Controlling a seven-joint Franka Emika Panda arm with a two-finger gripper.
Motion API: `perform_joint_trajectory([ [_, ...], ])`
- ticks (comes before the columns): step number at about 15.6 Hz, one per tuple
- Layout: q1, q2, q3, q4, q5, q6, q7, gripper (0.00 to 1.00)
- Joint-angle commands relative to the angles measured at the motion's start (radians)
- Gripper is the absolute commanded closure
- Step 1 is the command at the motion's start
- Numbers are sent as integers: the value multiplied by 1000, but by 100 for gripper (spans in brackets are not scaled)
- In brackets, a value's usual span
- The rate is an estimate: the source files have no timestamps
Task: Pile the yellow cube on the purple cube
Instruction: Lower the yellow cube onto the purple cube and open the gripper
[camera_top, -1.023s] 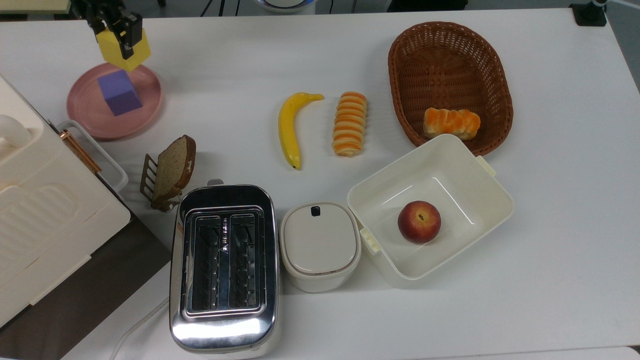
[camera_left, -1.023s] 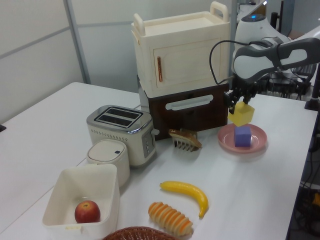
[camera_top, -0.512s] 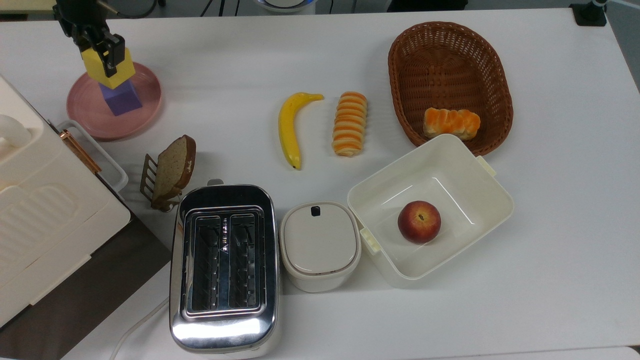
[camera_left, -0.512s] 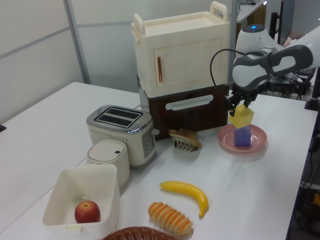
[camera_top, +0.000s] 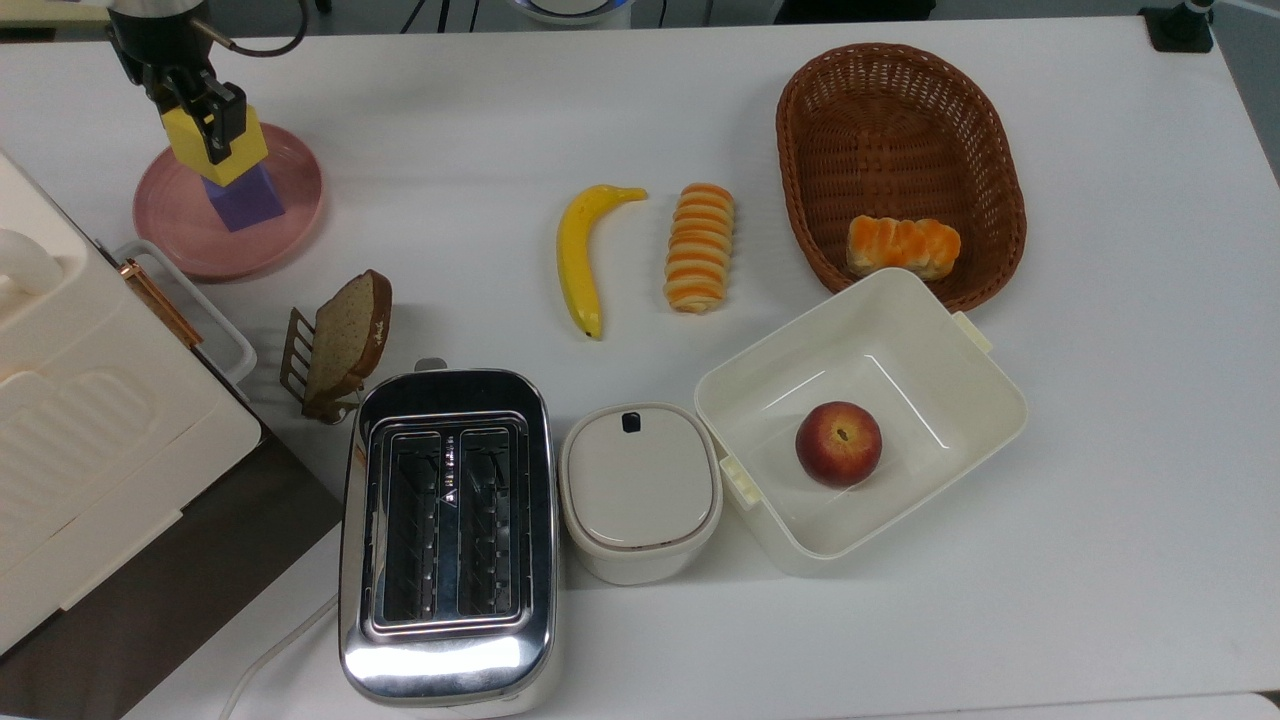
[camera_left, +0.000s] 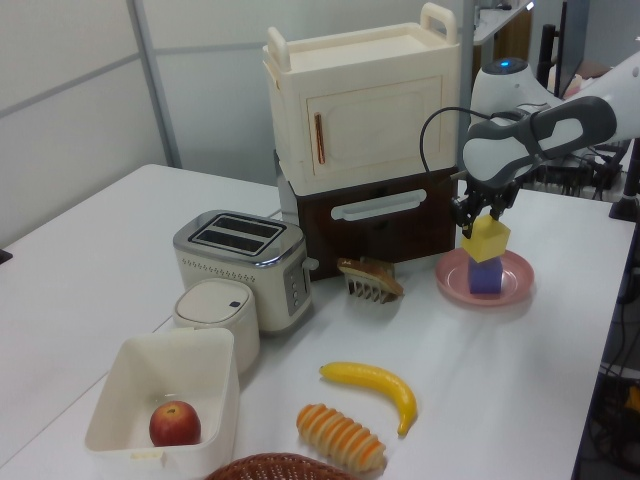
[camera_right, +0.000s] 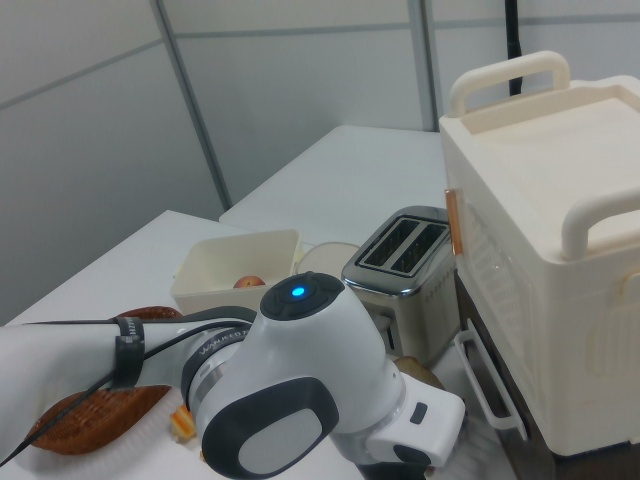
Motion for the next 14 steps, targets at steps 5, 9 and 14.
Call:
perform_joint_trajectory([
  [5,-32,31,-5,-4,37,17,-14,71],
  [9,-31,45,-5,-4,40,17,-15,71],
  [14,-26,48,-5,-4,40,17,-15,71],
])
